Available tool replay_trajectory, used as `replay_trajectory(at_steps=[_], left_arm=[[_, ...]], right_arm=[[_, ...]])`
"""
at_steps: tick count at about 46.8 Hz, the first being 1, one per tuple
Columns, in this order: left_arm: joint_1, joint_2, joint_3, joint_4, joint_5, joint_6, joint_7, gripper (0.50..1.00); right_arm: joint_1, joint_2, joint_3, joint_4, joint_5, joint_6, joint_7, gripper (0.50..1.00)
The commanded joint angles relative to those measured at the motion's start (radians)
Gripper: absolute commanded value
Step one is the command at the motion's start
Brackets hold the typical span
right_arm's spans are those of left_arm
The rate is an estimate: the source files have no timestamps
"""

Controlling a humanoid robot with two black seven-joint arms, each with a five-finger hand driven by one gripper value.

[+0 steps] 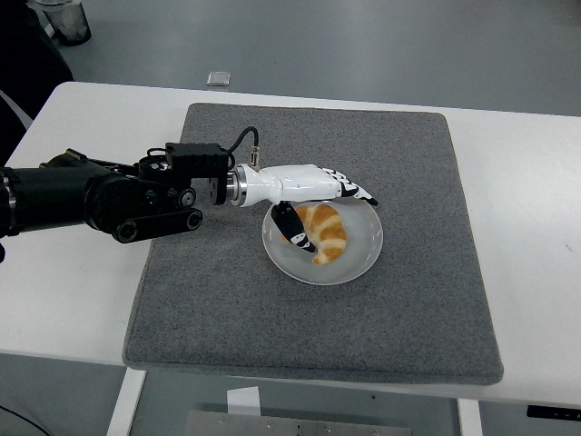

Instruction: Place the bread on the plate

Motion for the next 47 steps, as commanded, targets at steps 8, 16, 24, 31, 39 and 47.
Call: replay_trajectory(at_steps=[8,16,24,31,39,47], left_arm=[[-0.008,0.013,-0.04,0.0,-0.044,-0.006,-0.001,0.994],[0.001,0.015,-0.1,0.023,-0.126,-0.012,0.0,0.994],[0.02,0.01,-0.186,0.064,-0.207,-0.017,0.0,0.994],[0.036,0.012,-0.231,0.065,-0.324,-0.018,0.002,0.994],[0.04,0.015,-0.243,0.068,-0.532,-0.017,0.0,0.994],[0.069,0.013,-0.329,0.109,-0.753,-0.018,0.0,0.994]], right_arm=[[0.0,0.0,-0.001,0.0,0.0,0.001,0.0,0.952],[0.0,0.0,0.001,0.0,0.0,0.001,0.0,0.952],[0.0,0.0,-0.001,0.0,0.0,0.001,0.0,0.952],[0.0,0.0,0.001,0.0,0.0,0.0,-0.001,0.952],[0.0,0.0,-0.001,0.0,0.0,0.001,0.0,0.952],[0.0,0.0,0.001,0.0,0.0,0.001,0.0,0.952]])
